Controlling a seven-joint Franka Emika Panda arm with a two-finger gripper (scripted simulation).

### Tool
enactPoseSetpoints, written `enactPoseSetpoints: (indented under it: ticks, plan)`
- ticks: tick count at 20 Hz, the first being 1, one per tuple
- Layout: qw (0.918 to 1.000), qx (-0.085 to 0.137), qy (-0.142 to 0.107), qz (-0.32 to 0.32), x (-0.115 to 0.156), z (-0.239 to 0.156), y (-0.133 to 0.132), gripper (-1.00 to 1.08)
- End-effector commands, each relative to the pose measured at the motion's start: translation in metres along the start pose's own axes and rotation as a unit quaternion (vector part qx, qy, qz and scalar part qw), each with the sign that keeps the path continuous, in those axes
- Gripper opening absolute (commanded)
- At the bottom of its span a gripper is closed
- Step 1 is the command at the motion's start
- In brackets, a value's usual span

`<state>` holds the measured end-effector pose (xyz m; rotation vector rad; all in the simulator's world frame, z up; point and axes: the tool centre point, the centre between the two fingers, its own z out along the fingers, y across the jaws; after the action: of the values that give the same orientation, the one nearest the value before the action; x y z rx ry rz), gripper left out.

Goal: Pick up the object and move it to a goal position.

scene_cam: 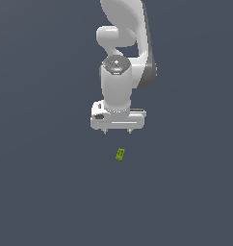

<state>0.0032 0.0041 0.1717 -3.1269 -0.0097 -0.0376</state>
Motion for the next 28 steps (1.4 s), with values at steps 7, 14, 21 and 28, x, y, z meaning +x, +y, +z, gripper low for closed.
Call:
enactPoseSetpoints:
  ticks: [7, 14, 21, 28]
  plan:
    - [0.9998, 0.007, -0.015, -0.010, -0.008, 0.006, -0.020, 1.00]
    - [0.9996, 0.011, -0.021, -0.017, -0.013, 0.008, -0.030, 1.00]
    - [0.9997, 0.009, -0.020, 0.011, -0.005, 0.023, -0.028, 1.00]
    - [0.9971, 0.003, -0.017, 0.074, 0.010, 0.060, -0.022, 1.00]
